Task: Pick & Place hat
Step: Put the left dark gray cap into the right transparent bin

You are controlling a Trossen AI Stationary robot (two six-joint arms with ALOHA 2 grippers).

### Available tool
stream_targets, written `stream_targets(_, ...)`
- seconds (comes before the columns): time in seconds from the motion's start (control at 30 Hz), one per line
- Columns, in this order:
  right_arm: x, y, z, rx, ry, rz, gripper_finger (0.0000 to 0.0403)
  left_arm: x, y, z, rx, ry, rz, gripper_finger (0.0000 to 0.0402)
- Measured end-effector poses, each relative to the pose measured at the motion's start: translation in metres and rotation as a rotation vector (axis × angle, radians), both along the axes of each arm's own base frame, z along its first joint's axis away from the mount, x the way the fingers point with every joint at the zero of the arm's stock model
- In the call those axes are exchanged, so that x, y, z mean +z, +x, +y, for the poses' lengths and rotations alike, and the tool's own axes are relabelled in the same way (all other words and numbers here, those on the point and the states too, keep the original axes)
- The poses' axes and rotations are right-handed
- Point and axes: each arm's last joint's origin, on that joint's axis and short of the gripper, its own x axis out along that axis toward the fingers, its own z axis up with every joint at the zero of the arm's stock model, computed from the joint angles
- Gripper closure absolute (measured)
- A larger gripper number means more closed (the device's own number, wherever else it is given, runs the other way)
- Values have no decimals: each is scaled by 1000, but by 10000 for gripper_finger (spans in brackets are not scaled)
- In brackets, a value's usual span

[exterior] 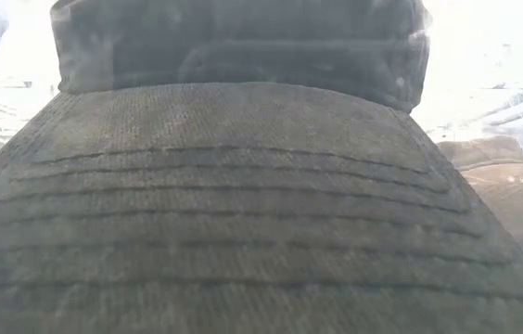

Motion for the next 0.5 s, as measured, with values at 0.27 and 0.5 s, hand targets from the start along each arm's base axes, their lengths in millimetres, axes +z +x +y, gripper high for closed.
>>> stream_targets(0.27, -34, 7, -1, -9, 66, 118, 353, -22, 17, 2, 44, 10, -31, 325)
stream_targets(0.5, -59, 15, -2, -9, 78, 165, 353, -4, 5, 0, 81, 81, -2, 271)
